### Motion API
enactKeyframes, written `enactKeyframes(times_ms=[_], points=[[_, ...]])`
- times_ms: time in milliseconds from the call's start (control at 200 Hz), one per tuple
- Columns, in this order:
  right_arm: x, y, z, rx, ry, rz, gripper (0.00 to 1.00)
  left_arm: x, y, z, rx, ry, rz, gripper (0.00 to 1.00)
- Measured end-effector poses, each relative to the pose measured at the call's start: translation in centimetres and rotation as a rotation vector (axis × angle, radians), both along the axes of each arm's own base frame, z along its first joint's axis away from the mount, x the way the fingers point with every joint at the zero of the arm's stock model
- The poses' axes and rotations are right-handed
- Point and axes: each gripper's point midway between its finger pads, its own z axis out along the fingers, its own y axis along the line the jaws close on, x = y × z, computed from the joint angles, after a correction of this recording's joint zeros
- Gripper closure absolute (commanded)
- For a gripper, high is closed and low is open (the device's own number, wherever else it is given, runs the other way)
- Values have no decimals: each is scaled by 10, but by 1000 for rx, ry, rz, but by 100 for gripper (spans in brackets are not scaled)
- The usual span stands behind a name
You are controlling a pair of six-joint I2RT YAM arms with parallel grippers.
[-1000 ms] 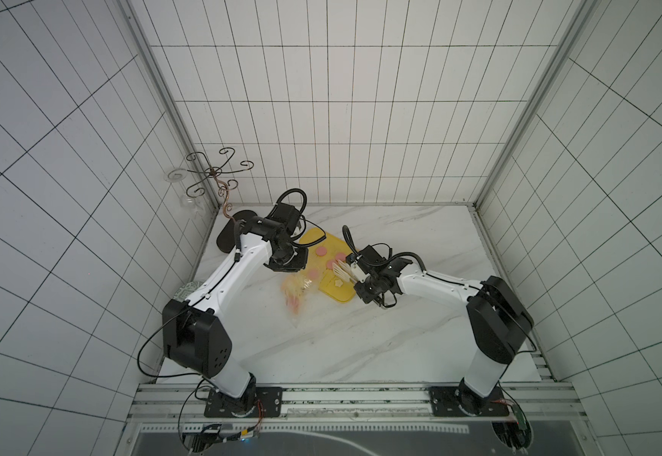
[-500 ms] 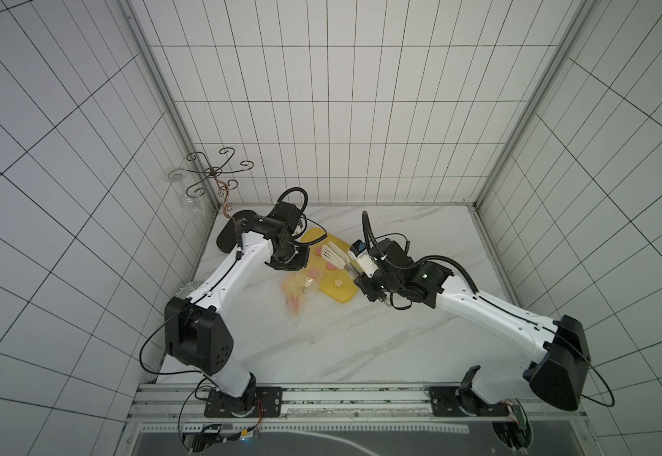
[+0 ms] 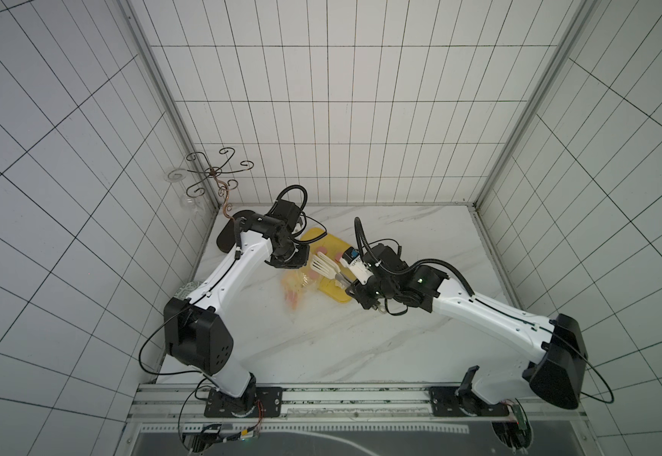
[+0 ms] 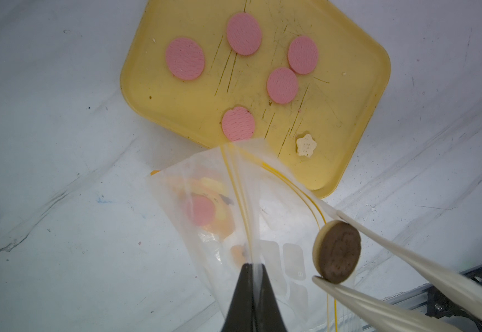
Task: Put the cookies into a resealable bag to prevent moisture
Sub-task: Place the cookie in the ziploc bag.
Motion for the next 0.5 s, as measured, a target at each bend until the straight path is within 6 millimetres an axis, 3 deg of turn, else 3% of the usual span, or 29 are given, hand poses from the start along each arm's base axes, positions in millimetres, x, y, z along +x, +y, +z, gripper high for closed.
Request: enactKeyframes(times_ms=[255,500], points=[[-1,5,-5,-12,6,17,50,-1,-1,0,-6,3,-2,100],[5,0,-1,-13,-16,-6,50,0,0,0,-2,1,-1,100]])
